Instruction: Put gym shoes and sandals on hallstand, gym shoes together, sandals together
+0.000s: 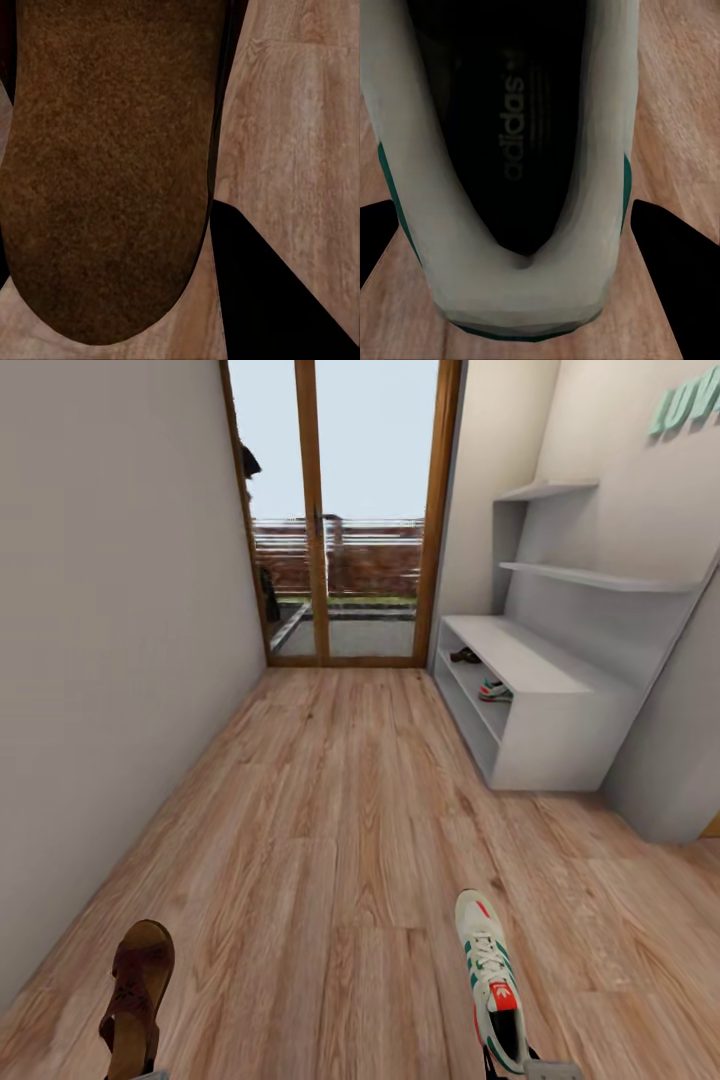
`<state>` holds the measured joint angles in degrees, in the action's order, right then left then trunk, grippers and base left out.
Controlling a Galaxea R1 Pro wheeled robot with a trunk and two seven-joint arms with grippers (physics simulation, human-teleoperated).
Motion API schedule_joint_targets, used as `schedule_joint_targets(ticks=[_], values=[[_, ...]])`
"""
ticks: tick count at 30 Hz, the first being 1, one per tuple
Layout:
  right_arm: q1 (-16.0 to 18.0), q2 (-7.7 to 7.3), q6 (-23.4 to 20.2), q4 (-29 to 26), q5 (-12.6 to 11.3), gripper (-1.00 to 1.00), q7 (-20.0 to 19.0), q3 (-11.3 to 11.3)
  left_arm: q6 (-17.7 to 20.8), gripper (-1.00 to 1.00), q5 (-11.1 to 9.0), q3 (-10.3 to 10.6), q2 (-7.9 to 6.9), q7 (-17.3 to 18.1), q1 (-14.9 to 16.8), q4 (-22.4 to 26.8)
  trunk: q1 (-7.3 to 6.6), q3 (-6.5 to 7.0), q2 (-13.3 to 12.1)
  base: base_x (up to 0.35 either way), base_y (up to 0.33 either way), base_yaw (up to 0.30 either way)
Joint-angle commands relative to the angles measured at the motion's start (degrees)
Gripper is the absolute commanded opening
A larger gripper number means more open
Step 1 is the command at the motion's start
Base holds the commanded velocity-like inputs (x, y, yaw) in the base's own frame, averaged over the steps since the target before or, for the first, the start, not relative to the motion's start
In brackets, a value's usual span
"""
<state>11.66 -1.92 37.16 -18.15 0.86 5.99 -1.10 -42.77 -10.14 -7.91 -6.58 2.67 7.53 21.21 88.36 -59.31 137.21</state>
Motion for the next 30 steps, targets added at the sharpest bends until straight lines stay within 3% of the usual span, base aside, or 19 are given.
schedule_joint_targets(ticks=[1,30], values=[[0.03,-0.01,0.12,0.03,0.11,-1.00,0.34,-0.13,-0.12,-1.00,-0.14,-0.09,0.00,0.24,0.03,-0.03,0.02,-0.05,0.02,0.338,0.000,0.000],[0.03,0.00,0.18,0.04,0.11,-1.00,0.34,-0.13,-0.12,-1.00,-0.14,-0.09,0.08,0.28,0.03,-0.03,0.02,-0.05,0.02,0.338,0.000,0.000]])
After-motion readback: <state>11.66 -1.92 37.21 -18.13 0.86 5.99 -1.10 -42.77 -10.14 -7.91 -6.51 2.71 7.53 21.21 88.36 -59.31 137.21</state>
